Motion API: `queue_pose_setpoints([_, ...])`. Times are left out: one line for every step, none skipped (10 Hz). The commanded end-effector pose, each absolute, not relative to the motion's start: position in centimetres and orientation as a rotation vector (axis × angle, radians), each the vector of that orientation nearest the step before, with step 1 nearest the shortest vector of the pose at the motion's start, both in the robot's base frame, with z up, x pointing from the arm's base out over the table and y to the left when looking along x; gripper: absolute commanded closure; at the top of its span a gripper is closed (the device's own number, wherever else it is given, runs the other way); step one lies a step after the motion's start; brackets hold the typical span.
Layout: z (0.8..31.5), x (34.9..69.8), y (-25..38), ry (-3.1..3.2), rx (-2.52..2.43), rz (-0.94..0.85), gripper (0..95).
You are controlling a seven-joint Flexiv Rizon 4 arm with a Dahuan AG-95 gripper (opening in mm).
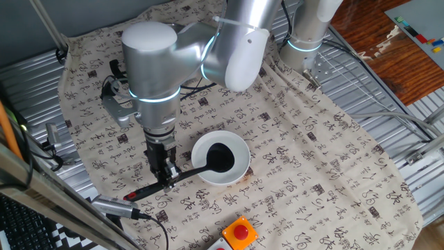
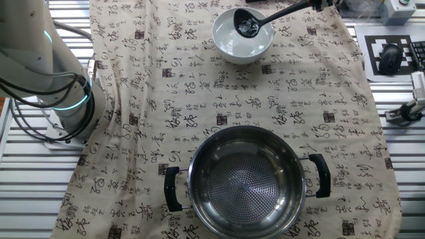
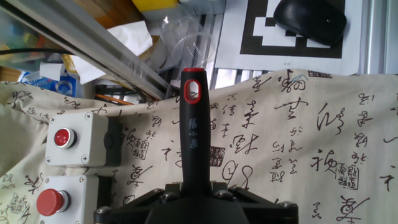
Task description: Scoop water with a large spoon from one bowl to another
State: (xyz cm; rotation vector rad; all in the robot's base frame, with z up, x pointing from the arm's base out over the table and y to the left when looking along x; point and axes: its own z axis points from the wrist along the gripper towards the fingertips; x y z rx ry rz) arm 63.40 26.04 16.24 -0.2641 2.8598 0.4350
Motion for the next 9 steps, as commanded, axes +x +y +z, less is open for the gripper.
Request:
queue_pose_setpoints([16.19,63.47,26.01,2.861,-0.265,0.434,95.0])
queue_pose_setpoints([16.17,63.49,25.99,2.861,-0.266,0.433,95.0])
queue_pose_setpoints([16.15,63.52,25.95,2.861,-0.266,0.432,95.0])
queue_pose_setpoints([16.13,63.55,25.92,2.861,-0.268,0.432,95.0])
queue_pose_setpoints([16.08,63.62,25.83,2.86,-0.27,0.432,95.0])
queue_pose_setpoints([16.04,63.66,25.76,2.86,-0.27,0.434,95.0])
queue_pose_setpoints([16.04,63.67,25.69,2.859,-0.271,0.434,95.0])
queue_pose_setpoints([16.04,63.67,25.66,2.859,-0.271,0.434,95.0])
queue_pose_setpoints([16.05,63.65,25.58,2.86,-0.272,0.434,95.0])
